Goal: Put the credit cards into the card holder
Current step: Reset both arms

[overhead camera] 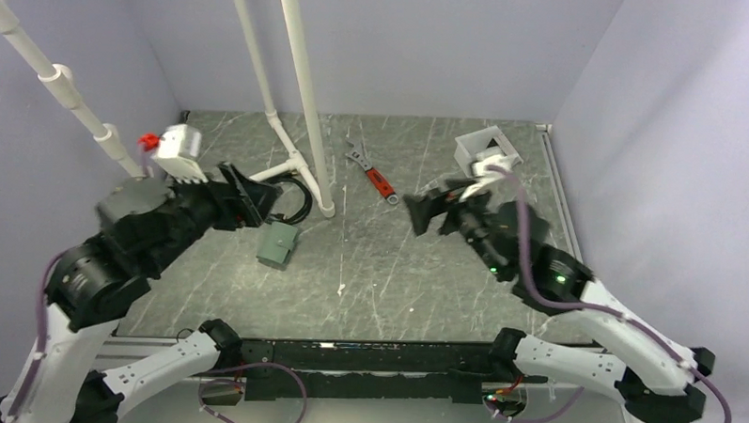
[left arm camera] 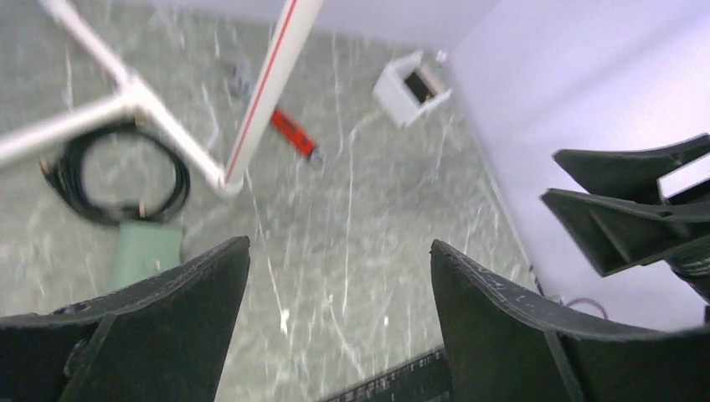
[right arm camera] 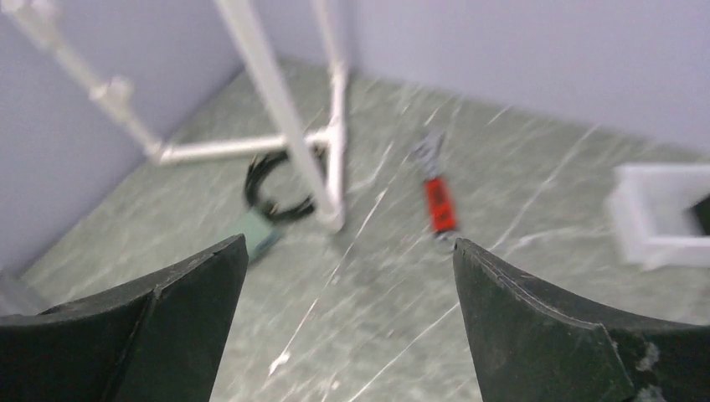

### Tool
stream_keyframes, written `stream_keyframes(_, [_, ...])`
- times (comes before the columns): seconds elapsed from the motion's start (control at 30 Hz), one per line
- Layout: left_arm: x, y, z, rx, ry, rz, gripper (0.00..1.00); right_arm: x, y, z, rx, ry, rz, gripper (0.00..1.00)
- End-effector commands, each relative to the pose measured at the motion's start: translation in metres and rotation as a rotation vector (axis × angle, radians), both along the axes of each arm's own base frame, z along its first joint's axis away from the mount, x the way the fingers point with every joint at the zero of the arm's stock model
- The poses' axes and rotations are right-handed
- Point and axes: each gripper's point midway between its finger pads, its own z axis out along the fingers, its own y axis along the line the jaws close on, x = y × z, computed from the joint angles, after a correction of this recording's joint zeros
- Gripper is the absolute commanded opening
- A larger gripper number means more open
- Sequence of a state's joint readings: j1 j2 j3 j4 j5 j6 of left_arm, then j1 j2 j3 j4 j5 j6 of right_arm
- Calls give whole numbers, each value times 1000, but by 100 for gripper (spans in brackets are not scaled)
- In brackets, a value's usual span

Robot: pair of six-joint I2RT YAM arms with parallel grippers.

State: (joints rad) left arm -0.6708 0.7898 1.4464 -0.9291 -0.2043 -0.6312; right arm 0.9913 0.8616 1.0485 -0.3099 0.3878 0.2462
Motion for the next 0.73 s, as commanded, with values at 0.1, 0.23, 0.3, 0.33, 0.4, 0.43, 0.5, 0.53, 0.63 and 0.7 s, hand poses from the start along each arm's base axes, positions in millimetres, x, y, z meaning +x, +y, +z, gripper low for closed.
stream_keyframes(0.1, [-12, 42, 126, -8, -481, 72, 90, -8, -118, 117, -2, -306, -320, 99])
stream_keyframes(0.23, [-23, 58, 157, -15, -599, 104, 99, -27, -150, 153, 121, -371, -348, 100])
stream_keyframes(0.3, [-27, 65, 167, -12, -629, 125, 99, -36, -165, 164, 171, -397, -360, 100])
stream_keyframes(0.33, [-29, 68, 171, -8, -640, 134, 99, -39, -170, 167, 186, -403, -365, 100])
stream_keyframes(0.4, [-31, 73, 175, -3, -656, 146, 99, -44, -180, 171, 206, -409, -378, 100])
stream_keyframes(0.43, [-33, 75, 177, -3, -662, 152, 99, -45, -184, 173, 212, -409, -386, 100])
stream_keyframes(0.5, [-36, 79, 179, -3, -671, 160, 99, -48, -192, 174, 229, -411, -402, 100])
stream_keyframes(0.53, [-36, 80, 179, -3, -673, 163, 99, -50, -195, 174, 236, -417, -401, 100])
stream_keyframes(0.63, [-39, 83, 178, -10, -675, 168, 99, -52, -198, 168, 230, -422, -401, 100])
stream_keyframes(0.7, [-41, 83, 177, -15, -674, 161, 100, -53, -201, 167, 246, -413, -412, 100])
